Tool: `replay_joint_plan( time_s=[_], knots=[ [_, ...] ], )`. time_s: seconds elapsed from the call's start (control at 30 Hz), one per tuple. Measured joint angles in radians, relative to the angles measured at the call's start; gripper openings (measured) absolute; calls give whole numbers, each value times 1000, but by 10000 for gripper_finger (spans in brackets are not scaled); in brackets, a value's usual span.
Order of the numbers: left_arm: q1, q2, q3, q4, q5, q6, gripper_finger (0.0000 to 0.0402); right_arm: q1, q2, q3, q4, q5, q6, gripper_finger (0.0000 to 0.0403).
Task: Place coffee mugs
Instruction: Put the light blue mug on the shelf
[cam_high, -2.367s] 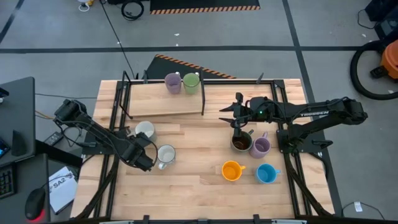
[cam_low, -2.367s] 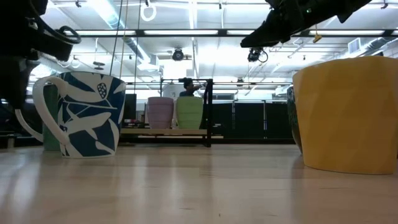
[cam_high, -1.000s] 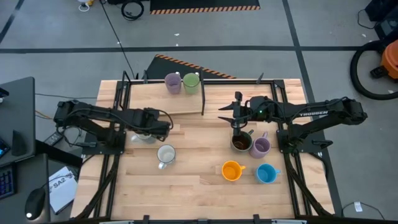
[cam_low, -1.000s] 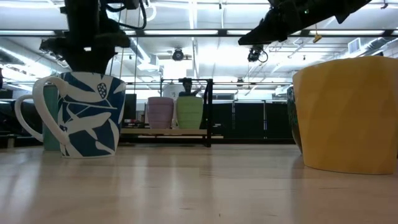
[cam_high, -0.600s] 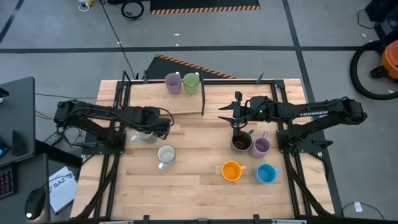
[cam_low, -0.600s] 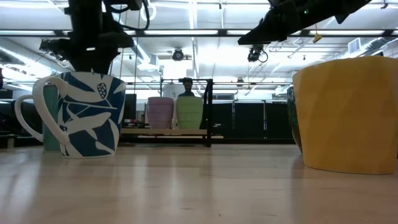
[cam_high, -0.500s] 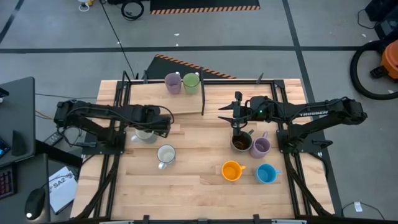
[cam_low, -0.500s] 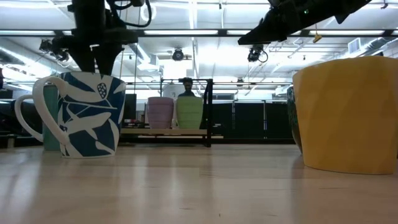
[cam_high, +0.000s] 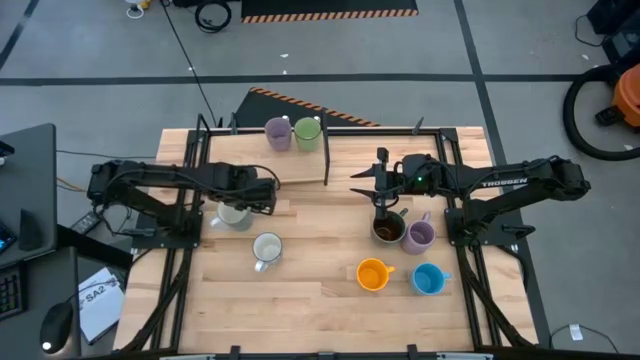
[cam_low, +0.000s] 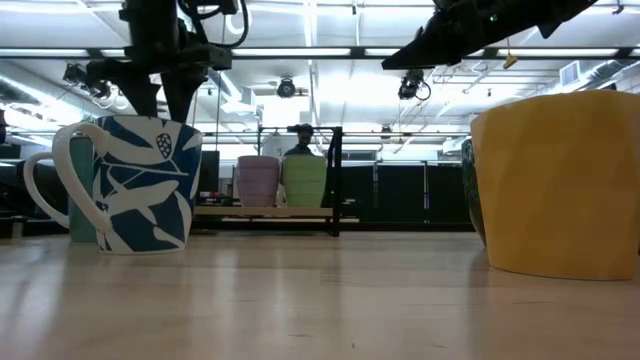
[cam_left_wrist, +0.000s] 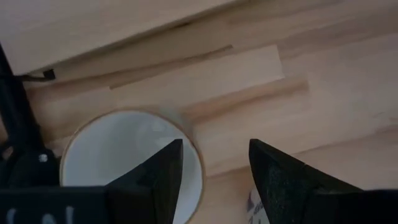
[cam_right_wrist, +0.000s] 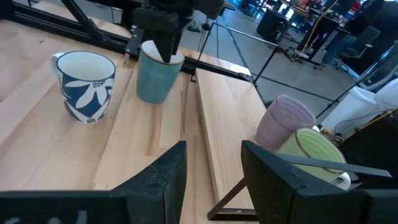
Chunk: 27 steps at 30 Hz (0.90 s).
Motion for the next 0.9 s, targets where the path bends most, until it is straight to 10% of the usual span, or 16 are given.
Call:
replay_joint_plan(
  time_s=[0.9],
  knots=[
    [-49,24,-134,22,-53,66,190,0,61,0,73,0,51,158]
  ],
)
